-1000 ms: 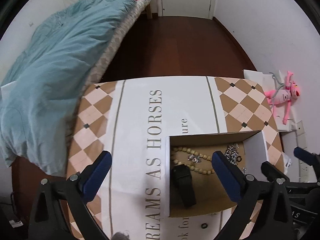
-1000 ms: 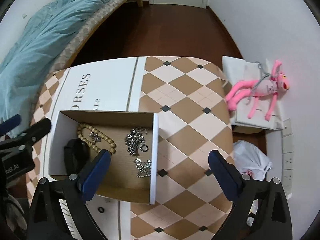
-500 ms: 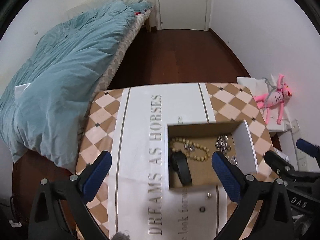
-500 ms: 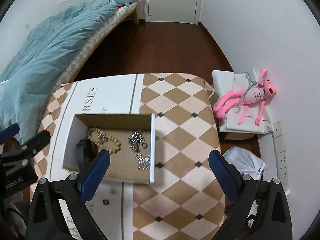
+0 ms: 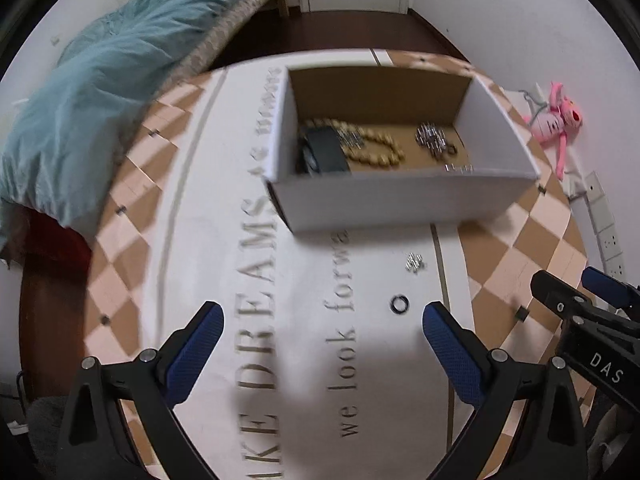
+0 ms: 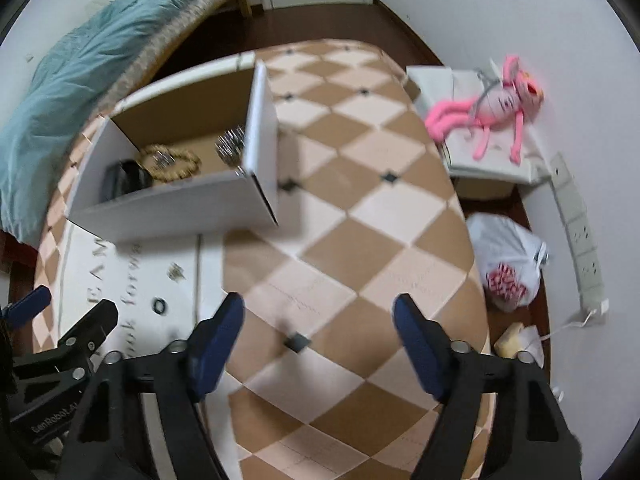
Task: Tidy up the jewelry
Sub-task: 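Move left gripper toward the last black ring on the cloth, then grasp black ring with left gripper while right gripper grasps small silver charm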
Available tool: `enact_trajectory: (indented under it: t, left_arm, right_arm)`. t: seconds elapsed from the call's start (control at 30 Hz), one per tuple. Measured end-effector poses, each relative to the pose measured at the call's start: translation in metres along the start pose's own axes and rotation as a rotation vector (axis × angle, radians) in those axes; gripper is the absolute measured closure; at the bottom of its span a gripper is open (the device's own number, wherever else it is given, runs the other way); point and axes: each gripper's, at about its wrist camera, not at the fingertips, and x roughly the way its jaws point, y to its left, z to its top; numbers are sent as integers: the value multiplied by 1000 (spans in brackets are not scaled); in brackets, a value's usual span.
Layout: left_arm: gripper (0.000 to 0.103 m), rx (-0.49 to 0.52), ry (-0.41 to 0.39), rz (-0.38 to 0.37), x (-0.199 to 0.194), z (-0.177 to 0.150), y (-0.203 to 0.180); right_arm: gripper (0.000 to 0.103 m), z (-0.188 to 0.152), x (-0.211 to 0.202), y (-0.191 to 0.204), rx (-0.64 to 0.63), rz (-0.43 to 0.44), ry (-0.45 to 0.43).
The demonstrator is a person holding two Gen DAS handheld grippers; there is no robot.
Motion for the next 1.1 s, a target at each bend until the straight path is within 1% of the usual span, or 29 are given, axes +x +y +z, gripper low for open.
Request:
enact_trajectory:
  t: [0.03,0.07,0.1,0.2,0.27,0.33,0.37,0.4,0.43,0.53,0.57,0.6,0.63,0.7,0.73,0.83,0.9,0.97,1.03,1.1]
  left_arm:
    - [2,-1,4,-11,4,-2,-3]
    - [5,0,3,-14,5,-4,-4]
    - [12,5,3,-16,8,-5,-8]
    - [27,10,15,-36,16,-6,-15]
    - [32,14,21,-41,20,-7,-21]
    - [40,21,22,-50,23,-8,-27]
    - [49,26,26,-55,25,-8,-29]
    - [55,29,30,-58,26,-8,-30]
    - [55,34,23,-55,27,-7,-33]
    - [67,47,7,-63,27,-5,-37]
    - [75,55,0,-66,27,-4,-38]
    - [81,61,-5,-70,27,-3,-39]
    - [83,65,-8,-73,28,-2,-39]
    - [93,73,-16,-83,28,0,-41]
    - [93,75,-19,-87,28,1,-41]
    - [93,66,-16,-99,28,1,-37]
    - [93,62,-11,-99,27,0,-30]
    - [93,50,-13,-88,23,-3,-19]
    - [93,21,-12,-62,19,-6,4]
    - [93,-2,-11,-34,17,-7,21]
  right_arm:
    - [26,-3,4,-3,7,-3,2]
    - [26,-5,7,-6,16,-7,4]
    - [26,-7,9,-10,27,-8,5]
    - [26,-7,13,-18,49,-14,8]
    - [26,-7,16,-23,62,-15,12]
    - [26,-5,18,-28,72,-22,19]
    - [26,-5,20,-30,79,-26,23]
    - [26,-4,22,-33,88,-27,27]
    - [26,-4,22,-34,91,-28,29]
    - [26,-4,24,-38,100,-32,32]
    - [26,-4,25,-39,102,-32,34]
    - [26,-3,26,-40,104,-33,36]
    - [26,-3,26,-40,106,-33,36]
    - [27,-2,26,-40,107,-32,39]
    - [30,-2,25,-41,107,-30,38]
    - [30,0,20,-39,109,-16,32]
    - [30,1,15,-34,105,15,19]
    - [30,3,9,-24,96,78,10]
    - [30,4,5,-8,68,138,3]
    - [30,6,6,12,34,178,-2]
